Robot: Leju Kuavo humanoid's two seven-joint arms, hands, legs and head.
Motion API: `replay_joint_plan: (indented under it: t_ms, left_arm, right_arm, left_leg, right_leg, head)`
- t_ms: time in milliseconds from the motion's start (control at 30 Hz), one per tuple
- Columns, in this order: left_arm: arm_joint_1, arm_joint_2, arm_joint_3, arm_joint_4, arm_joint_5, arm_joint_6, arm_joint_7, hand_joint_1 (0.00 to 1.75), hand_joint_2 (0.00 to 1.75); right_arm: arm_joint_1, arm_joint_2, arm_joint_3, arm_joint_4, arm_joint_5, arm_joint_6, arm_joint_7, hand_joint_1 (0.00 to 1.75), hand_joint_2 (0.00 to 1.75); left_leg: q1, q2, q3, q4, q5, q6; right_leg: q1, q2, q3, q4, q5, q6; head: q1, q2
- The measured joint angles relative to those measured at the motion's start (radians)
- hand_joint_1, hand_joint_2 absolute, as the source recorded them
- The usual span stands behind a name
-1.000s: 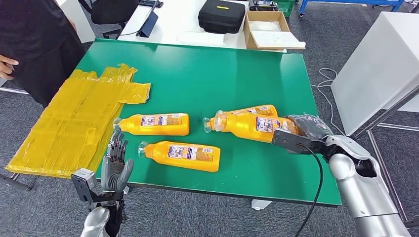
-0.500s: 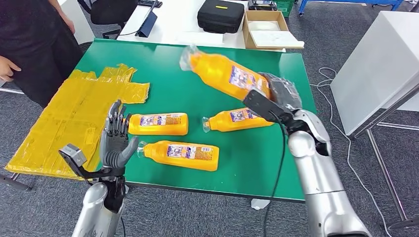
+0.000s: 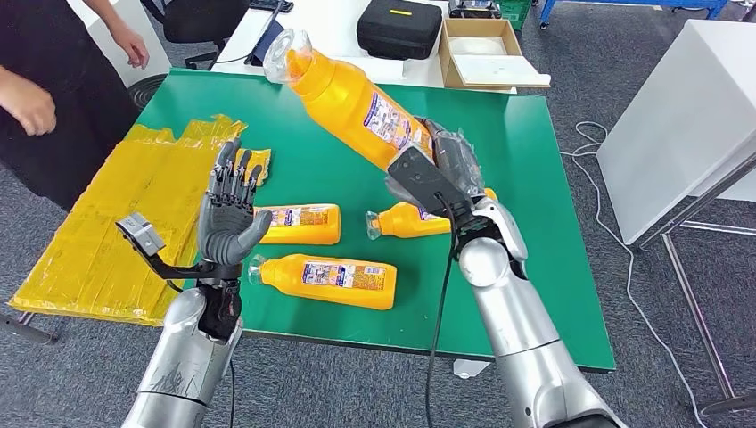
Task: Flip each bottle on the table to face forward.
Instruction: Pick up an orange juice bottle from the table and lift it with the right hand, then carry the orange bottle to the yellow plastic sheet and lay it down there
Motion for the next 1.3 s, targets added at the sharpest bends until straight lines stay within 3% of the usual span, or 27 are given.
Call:
replay_joint_plan:
  t_ms: [167, 500, 1033, 1167, 1300]
  left_arm:
    - [-0.014, -0.006, -0.048, 0.002, 0.03, 0.036, 0.015, 0.0, 1.75]
    - [-0.016, 0.015, -0.093, -0.038, 0.138, 0.058, 0.049, 0.0, 1.75]
    - [-0.016, 0.012, -0.147, -0.096, 0.209, 0.041, 0.106, 0.0, 1.75]
    - [-0.016, 0.016, -0.155, -0.096, 0.201, 0.038, 0.11, 0.12, 1.75]
    - [-0.015, 0.024, -0.163, -0.096, 0.182, 0.025, 0.109, 1.69, 1.75]
  right_arm:
    - [0.056, 0.042, 0.081, 0.013, -0.057, -0.048, 0.008, 1.75, 1.75]
    - [0.076, 0.084, 0.246, 0.08, -0.077, -0.079, 0.058, 1.75, 1.75]
    - [0.067, 0.103, 0.316, 0.176, -0.028, -0.09, 0.085, 1.75, 1.75]
    - [0.06, 0.104, 0.319, 0.185, -0.015, -0.09, 0.091, 1.75, 1.75]
    - [0.059, 0.104, 0.319, 0.185, -0.007, -0.09, 0.098, 1.75, 1.75]
  left_leg:
    - [0.001, 0.001, 0.0, 0.0, 0.0, 0.0]
    - [0.002, 0.0, -0.001, 0.0, 0.0, 0.0]
    - [0.001, 0.001, -0.001, 0.0, 0.0, 0.0]
    - [0.001, 0.001, -0.001, 0.0, 0.0, 0.0]
    - [0.001, 0.001, -0.001, 0.0, 0.0, 0.0]
  right_leg:
    - [0.001, 0.0, 0.0, 0.0, 0.0, 0.0]
    - [0.002, 0.0, -0.001, 0.0, 0.0, 0.0]
    - [0.001, 0.0, -0.002, 0.0, 0.001, -0.001]
    - [0.001, 0.0, -0.002, 0.0, 0.001, -0.002]
    - [0.001, 0.0, -0.002, 0.0, 0.001, -0.002]
  head:
    - [0.0, 0.0]
    - [0.0, 0.0]
    - [0.0, 0.0]
    - [0.0, 0.0]
    - [0.0, 0.0]
